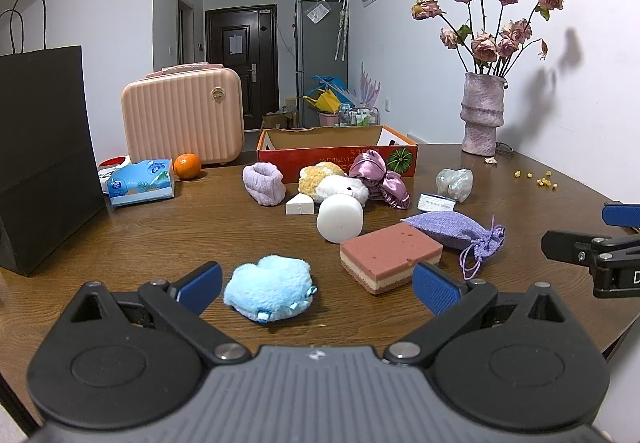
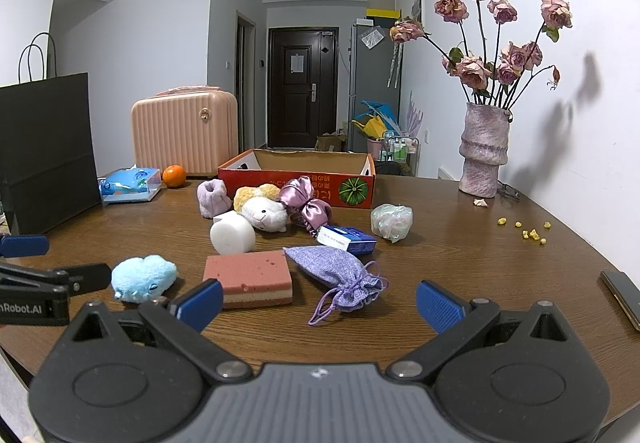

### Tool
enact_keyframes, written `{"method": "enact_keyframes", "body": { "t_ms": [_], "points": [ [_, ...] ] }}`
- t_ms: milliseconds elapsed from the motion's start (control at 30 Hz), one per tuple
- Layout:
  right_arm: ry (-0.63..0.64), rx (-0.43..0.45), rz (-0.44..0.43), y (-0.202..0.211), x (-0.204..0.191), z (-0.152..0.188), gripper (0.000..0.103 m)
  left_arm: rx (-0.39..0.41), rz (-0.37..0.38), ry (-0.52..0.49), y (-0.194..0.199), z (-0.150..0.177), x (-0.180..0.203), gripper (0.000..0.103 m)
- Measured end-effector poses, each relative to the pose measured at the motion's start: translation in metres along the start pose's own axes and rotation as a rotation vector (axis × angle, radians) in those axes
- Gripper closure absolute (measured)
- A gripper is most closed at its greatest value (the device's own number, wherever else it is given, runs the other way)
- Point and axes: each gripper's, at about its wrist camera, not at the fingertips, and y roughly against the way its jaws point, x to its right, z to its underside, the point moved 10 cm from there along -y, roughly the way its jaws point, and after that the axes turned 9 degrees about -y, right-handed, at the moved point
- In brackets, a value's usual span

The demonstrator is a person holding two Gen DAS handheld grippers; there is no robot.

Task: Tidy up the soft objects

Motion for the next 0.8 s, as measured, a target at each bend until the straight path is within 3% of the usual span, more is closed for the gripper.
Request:
{"method": "enact_keyframes", "body": {
  "t_ms": [800],
  "points": [
    [0.001, 0.000, 0.001, 0.0002, 0.0011, -0.0009, 0.000, -0.003, -0.002, -0.002, -0.0025, 0.0015, -0.0017, 0.000]
  ]
}}
